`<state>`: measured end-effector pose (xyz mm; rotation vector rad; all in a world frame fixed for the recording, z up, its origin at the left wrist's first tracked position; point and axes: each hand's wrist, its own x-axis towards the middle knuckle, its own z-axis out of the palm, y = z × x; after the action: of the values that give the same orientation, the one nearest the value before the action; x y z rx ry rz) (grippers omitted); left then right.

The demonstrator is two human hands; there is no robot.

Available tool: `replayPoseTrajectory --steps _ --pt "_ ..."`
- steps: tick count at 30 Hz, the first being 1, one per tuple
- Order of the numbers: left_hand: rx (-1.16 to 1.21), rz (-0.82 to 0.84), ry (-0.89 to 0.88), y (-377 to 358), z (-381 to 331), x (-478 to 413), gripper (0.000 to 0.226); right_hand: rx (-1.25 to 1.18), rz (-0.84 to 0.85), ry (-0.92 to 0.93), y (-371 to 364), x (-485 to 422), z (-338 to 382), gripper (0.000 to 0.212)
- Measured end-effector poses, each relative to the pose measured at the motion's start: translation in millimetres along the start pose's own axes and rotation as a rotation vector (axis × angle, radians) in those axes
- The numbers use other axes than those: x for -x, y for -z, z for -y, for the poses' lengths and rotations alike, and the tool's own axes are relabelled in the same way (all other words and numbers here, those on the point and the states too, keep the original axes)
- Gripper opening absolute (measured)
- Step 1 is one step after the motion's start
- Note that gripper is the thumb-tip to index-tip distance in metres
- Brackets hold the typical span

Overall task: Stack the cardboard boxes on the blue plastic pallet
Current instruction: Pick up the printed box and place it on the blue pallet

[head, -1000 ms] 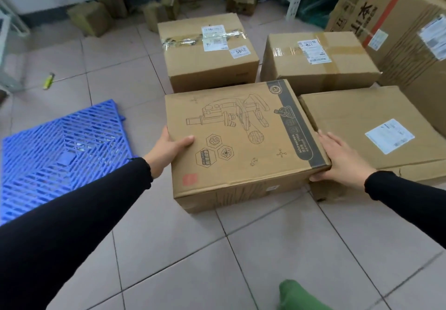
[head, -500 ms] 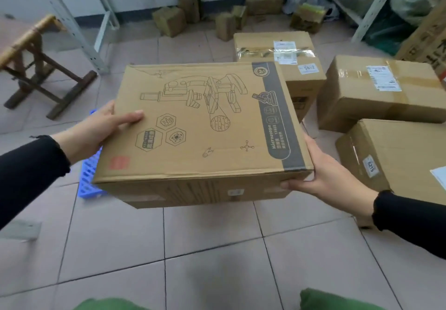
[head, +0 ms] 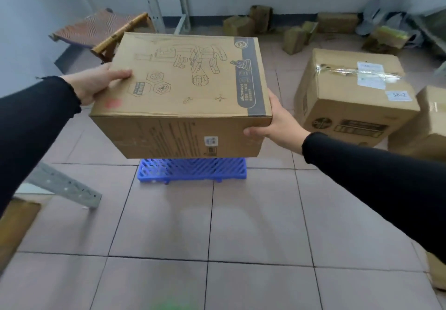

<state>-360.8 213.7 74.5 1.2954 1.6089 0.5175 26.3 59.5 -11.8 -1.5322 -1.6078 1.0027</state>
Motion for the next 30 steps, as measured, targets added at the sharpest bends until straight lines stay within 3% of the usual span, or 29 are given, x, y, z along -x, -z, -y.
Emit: replayPoseTrajectory --steps 9,13,17,23,27,30 --pt "0.143 -0.010 0.010 -18 93 -58 0.063 0.018 0.015 -0.122 -57 -18 -47 0.112" --pt "0.167 0.012 -0.026 -27 109 -67 0.053 0.034 0.017 -0.161 -69 -19 -62 0.117" --pt "0.157 0.025 -0.048 -35 118 -71 0.029 0.034 0.019 -0.216 -77 -16 -75 0.119" --pt "0.101 -0.025 -0.071 -34 135 -91 0.066 0.046 0.063 -0.256 -76 -22 -85 0.123" --pt "-0.050 -0.046 -0.032 -35 126 -88 0.077 0.115 0.085 -0.296 -73 -27 -83 0.124" --pt "-0.447 -0.225 -0.104 -38 109 -85 0.083 0.338 0.179 -0.322 -62 -25 -76 0.116"
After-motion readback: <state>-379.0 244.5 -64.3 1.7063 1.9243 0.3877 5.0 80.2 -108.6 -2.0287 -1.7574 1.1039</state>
